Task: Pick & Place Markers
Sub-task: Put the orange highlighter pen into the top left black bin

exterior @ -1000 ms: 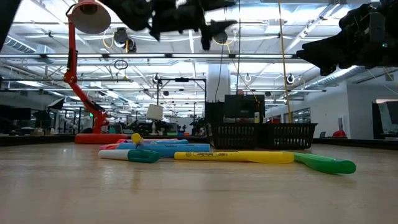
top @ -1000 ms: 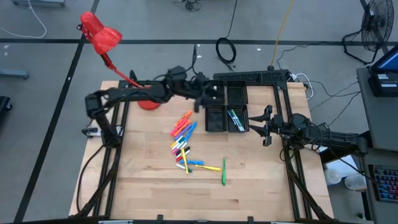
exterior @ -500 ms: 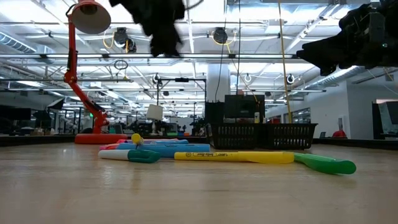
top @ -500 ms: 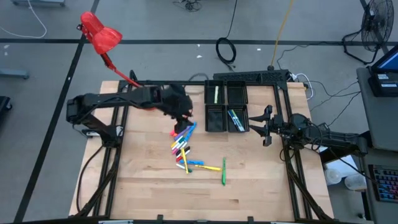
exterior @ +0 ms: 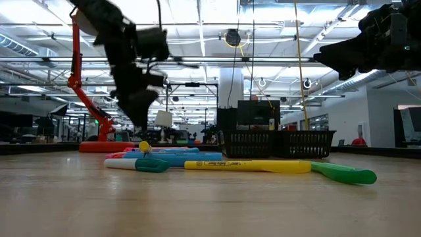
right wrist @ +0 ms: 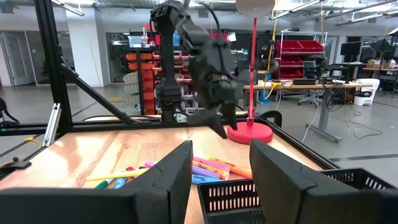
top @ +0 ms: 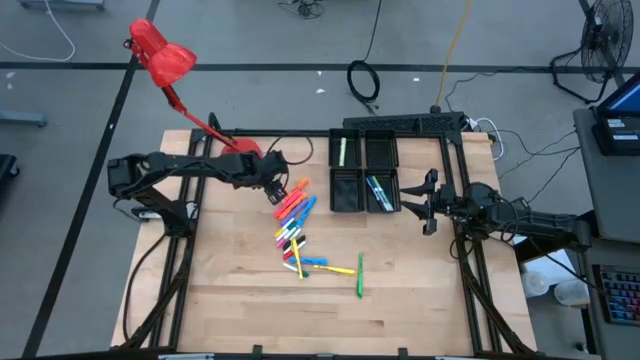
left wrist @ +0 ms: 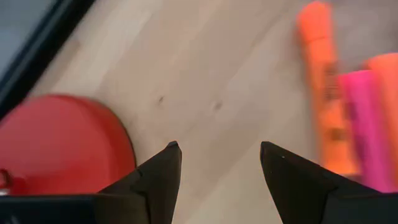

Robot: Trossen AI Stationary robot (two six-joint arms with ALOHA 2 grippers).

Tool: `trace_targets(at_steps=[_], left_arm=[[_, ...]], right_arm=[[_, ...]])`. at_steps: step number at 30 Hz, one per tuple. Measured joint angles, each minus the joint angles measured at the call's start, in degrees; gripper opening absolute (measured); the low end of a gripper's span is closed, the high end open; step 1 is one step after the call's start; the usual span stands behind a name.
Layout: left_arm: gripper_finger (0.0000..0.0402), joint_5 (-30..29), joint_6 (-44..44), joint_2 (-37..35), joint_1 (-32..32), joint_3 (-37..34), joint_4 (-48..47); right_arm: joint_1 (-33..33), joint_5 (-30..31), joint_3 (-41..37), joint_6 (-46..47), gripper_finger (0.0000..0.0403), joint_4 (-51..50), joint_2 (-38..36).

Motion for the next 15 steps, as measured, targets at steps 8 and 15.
trace_targets(at_steps=[8,15], left_arm=[[0.0225,10.96,1.33,0.02,5.14,-3.54,11.09],[0.0225,14.86,5.86,0.0,1.6,-3.5,15.73]], right_arm=[[0.0,-0.02,-0.01,-0.01,0.0146,0.0,0.0],[0.0,-0.02,0.0,-0.01,0.0146,0.0,-0.01]])
